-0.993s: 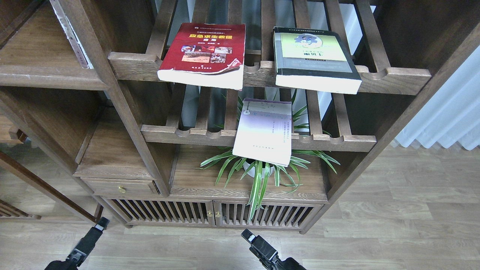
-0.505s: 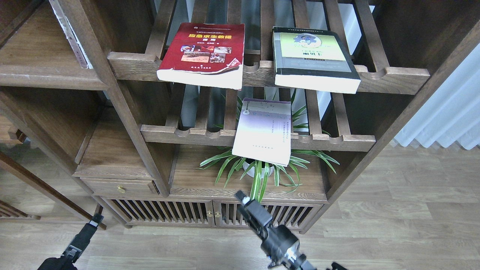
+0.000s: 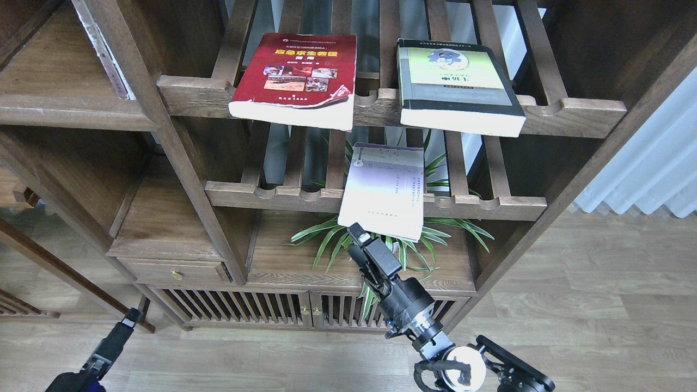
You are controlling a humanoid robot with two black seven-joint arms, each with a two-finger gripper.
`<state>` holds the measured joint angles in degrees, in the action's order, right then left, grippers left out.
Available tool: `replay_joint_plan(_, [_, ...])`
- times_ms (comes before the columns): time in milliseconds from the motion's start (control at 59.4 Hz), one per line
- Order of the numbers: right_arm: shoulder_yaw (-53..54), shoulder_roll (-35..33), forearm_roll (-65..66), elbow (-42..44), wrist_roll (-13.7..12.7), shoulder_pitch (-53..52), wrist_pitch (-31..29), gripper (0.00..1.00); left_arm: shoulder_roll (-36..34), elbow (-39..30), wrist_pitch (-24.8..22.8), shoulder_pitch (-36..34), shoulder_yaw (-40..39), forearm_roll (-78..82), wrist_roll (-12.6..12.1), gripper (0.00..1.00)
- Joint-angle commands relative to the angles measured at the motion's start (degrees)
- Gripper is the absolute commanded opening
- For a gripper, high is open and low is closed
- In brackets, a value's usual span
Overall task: Organize books on shelf
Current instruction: 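Reach the right gripper up to the white booklet on the middle shelf, then pull the white booklet down off the shelf with the right gripper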
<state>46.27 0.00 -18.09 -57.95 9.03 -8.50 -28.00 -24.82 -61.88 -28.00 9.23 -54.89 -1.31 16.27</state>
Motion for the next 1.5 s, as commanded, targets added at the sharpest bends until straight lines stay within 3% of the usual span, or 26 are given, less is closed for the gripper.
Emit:
replay_joint_plan(0, [1.54,0.0,-2.3,0.29,0.02,-1.96,0.0,0.98,-0.41,0.27,0.0,-0.36,-0.65,-0.01,-0.01,1.0])
replay_joint_plan(370, [5.23,0.0,-3.62,1.44,1.07,-3.37,0.0,0.74,-0.5,0.62,0.0,-1.23,-1.53,-0.01,-0.01,1.0])
replay_joint_plan(505, [5.23,0.0,-3.7,1.87,0.63,-3.28,0.0,0.51,-0.58,0.7,0.0,-1.15,-1.97,0.08,-0.01,1.0])
replay_joint_plan(639, [5.32,0.0,-4.05,2.58,0.46,-2.58,0.0,0.12,-0.85,1.14,0.0,-1.15,-2.23,-0.01,-0.01,1.0])
replay_joint_plan(723, [5.06,0.0,-4.14,3.72,0.11,-2.4,0.0,0.05,-1.11,1.14,0.0,-1.15,-2.41,-0.01,-0.01,1.0])
replay_joint_plan(1043, [3.65,0.0,-4.14,4.6,-5.16,-0.38,0.0,0.04,-1.2,1.67,0.0,-0.44,-2.15,0.17,-0.36,1.0])
replay_joint_plan(1211, [-1.18,0.0,-3.44,3.11,-9.73,4.53,0.0,0.04,-2.69,2.11,0.0,-1.23,-2.32,0.61,-0.97,1.0])
replay_joint_plan(1480, [-1.45,0.0,0.25,-2.26,-12.81,13.33,0.0,0.04,-0.41,2.29,0.0,-0.97,-1.8,0.52,-0.36,1.0])
